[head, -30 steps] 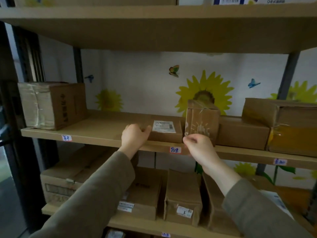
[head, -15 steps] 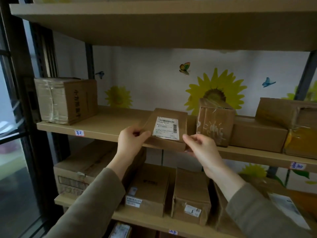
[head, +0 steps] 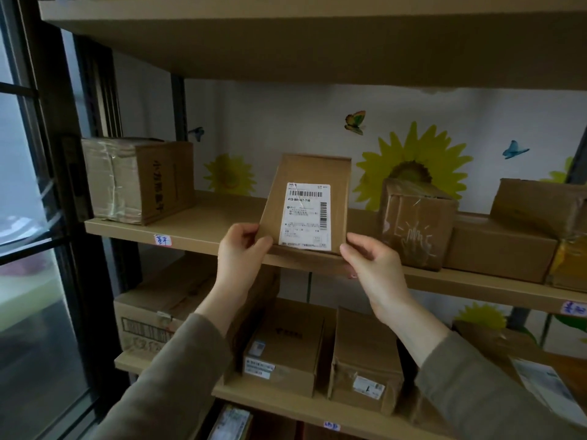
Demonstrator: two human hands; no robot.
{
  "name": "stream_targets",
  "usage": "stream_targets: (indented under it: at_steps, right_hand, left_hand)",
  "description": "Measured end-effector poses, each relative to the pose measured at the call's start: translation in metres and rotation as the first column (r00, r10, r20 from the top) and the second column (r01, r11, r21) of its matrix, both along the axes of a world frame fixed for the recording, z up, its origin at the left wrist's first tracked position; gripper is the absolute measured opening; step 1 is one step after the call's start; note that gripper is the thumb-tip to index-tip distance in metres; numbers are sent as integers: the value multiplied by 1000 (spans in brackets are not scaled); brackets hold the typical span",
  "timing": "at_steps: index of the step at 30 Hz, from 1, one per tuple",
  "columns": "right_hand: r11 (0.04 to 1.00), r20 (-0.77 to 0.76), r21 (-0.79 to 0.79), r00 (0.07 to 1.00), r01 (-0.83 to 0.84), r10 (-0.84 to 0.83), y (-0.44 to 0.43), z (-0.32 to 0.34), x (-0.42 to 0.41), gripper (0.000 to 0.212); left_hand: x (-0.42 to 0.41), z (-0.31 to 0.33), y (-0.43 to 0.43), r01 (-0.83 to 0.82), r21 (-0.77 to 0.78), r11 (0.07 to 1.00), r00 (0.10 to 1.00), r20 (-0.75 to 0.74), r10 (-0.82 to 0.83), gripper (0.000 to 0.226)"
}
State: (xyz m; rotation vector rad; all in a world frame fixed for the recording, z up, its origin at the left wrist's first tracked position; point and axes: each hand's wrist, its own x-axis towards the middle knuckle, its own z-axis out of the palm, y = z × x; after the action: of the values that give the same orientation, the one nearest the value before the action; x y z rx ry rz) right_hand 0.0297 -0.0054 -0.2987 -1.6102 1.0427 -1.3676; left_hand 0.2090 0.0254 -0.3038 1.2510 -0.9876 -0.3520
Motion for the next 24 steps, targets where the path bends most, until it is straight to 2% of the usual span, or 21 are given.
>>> stream_targets:
  at_steps: [3, 5, 7, 12, 16, 17, 19, 21, 22, 24]
  right_hand:
    - [999, -124, -25, 992, -37, 33, -4, 18, 24, 36]
    - [998, -231, -37, 972, -46, 36, -8, 29, 45, 30]
    - [999, -286, -7, 957, -40, 37, -13, 35, 65, 34]
    - [993, -352, 112, 932, -46, 83, -27, 36, 89, 33]
    - [991, -362, 111, 926, -71, 107, -24, 36, 85, 34]
    - [995, -365, 74, 926, -74, 96, -22, 38, 80, 34]
    - [996, -359, -56, 932, -63, 39, -20, 46, 65, 33]
    - [979, -293, -199, 956, -31, -29, -21, 57, 43, 31]
    - [965, -245, -264, 967, 2, -69, -22, 62, 29, 29]
    - [920, -160, -376, 971, 109, -181, -24, 74, -1, 24]
  left_hand:
    - [21, 18, -12, -92, 44, 995, 986, 140, 85, 33]
    - [41, 26, -23, -162, 110, 981, 969, 203, 138, 31]
    - [60, 28, -34, -205, 190, 960, 958, 242, 157, 31]
    - [79, 26, -48, -277, 276, 920, 907, 390, 157, 27]
    - [78, 29, -48, -344, 338, 876, 859, 490, 149, 28]
    - [73, 29, -48, -372, 317, 872, 833, 528, 164, 30]
    - [53, 31, -46, -379, 168, 910, 784, 581, 220, 38]
    - [23, 36, -44, -268, -14, 963, 772, 595, 223, 38]
    - [6, 38, -46, -192, -50, 980, 779, 600, 183, 37]
    - [-31, 42, -52, -35, -12, 999, 811, 584, 35, 36]
